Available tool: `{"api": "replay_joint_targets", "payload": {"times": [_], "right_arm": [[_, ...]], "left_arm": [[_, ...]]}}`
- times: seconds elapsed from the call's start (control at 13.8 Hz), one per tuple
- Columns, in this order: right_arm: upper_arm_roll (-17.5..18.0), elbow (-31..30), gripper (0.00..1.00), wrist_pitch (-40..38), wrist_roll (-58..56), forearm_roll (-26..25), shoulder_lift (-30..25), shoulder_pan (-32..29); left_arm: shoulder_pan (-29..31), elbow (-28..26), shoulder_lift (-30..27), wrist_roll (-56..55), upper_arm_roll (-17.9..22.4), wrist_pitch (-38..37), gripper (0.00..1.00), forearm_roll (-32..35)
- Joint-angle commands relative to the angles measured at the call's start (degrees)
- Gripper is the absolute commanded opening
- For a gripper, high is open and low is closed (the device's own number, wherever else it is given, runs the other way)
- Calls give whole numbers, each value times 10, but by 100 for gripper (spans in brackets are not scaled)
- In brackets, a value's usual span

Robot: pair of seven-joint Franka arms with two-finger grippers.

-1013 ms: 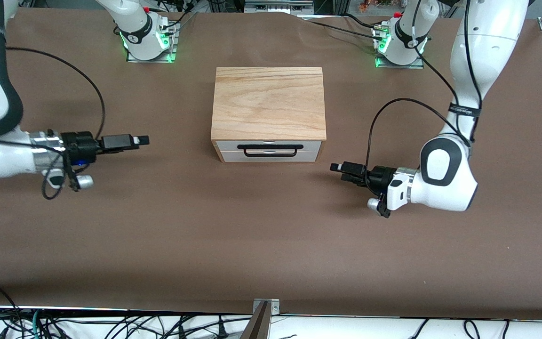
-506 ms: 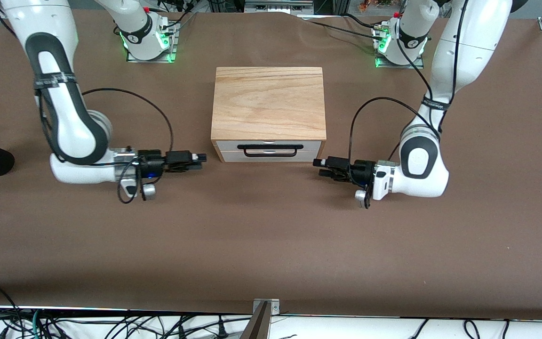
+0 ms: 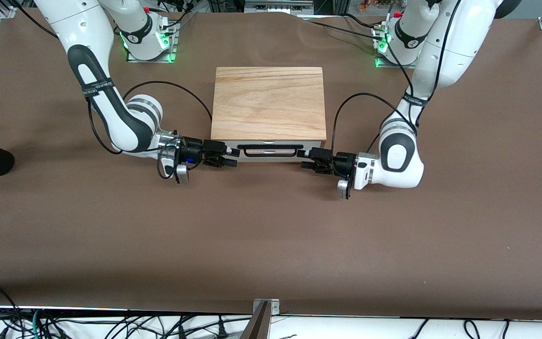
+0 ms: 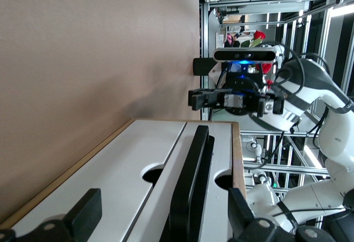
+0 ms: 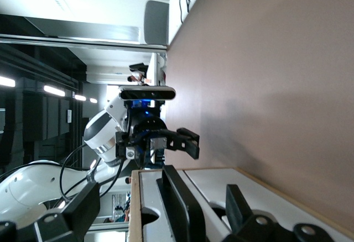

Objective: Pull top drawer with both arms simultaneously
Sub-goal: 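Close the left gripper and the right gripper on the black handle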

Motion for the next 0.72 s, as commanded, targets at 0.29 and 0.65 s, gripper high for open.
{"api": "replay_joint_targets", "payload": {"times": [0.29, 0.65], "right_arm": [[3, -3, 90, 6, -109, 76, 25, 31], [4, 4, 73, 5, -130, 79, 33, 31]], "left_arm": [[-5, -11, 0, 39, -13, 19, 54, -29], [-3, -10, -5, 39, -13, 11, 30, -28]]}}
